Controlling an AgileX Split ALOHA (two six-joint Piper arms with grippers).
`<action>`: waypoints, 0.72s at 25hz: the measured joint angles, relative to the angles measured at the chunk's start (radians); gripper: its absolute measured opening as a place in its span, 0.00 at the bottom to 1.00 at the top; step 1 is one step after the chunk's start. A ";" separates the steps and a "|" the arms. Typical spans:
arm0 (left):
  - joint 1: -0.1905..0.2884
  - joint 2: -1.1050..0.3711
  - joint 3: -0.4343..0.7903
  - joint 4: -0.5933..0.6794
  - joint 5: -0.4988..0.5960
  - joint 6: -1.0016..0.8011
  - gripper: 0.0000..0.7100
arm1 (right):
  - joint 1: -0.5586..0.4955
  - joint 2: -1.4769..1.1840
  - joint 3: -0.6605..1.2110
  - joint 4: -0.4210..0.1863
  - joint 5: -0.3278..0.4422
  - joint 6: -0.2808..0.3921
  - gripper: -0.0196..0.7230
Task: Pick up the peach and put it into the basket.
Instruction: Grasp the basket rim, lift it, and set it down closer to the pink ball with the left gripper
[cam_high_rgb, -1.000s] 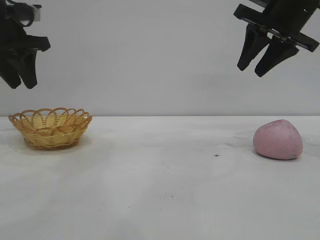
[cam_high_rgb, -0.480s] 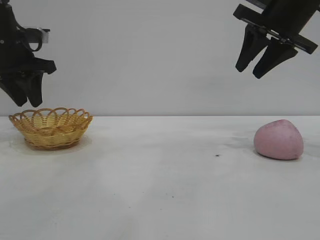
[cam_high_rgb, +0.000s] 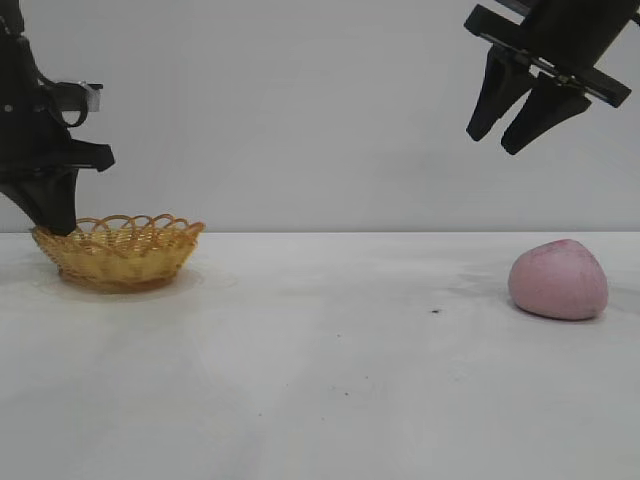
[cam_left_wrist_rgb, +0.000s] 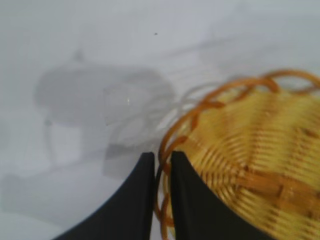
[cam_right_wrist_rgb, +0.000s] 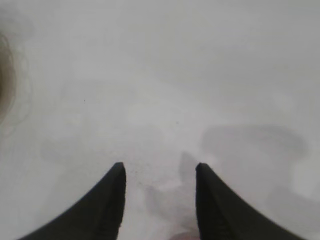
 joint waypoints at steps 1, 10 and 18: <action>0.000 0.000 0.000 -0.011 0.005 -0.009 0.00 | 0.000 0.000 0.000 0.000 0.000 0.000 0.46; 0.000 -0.015 0.018 -0.221 0.106 -0.135 0.00 | 0.000 0.000 0.000 0.000 0.041 -0.002 0.46; -0.134 -0.145 0.289 -0.482 -0.128 -0.170 0.00 | 0.000 -0.016 0.011 -0.066 0.078 0.047 0.46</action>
